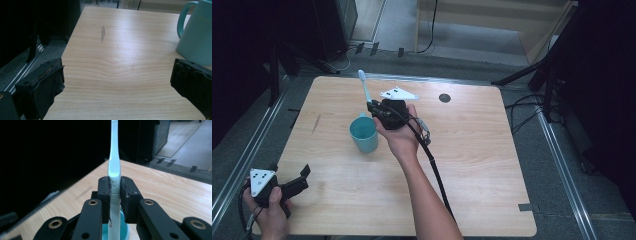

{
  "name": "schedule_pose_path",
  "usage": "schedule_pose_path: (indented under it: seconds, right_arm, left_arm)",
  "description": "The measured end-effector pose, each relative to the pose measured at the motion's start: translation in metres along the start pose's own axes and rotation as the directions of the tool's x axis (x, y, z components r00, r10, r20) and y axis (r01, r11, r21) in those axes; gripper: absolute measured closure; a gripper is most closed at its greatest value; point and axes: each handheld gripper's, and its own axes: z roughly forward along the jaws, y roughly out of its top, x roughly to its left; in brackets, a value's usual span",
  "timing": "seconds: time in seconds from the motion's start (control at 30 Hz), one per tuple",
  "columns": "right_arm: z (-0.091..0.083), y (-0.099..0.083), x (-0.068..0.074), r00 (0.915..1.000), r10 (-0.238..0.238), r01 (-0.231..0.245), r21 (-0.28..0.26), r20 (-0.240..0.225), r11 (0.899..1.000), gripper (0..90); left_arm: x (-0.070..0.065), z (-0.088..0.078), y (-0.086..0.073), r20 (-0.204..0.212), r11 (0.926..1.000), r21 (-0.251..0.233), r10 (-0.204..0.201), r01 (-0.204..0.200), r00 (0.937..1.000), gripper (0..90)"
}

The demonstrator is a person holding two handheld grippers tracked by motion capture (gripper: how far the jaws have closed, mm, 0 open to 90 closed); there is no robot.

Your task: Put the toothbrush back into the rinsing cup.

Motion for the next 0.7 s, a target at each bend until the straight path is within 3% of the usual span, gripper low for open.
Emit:
schedule_pose_path:
  seconds: [0.4,0.7]
  right_arm:
    - [0.021,-0.011,0.007,0.9998,-0.021,0.021,-0.027,-0.007,0.999,79.1]
    - [0.034,-0.023,0.011,0.9987,-0.049,0.049,0.002,-0.014,0.999,79.1]
  left_arm:
    - [0.000,0.000,0.000,0.003,1.0000,-0.001,-0.003,0.003,1.0000,0.0]
    - [0.000,0.000,0.000,0.003,1.0000,-0.002,-0.007,0.007,1.0000,0.0]
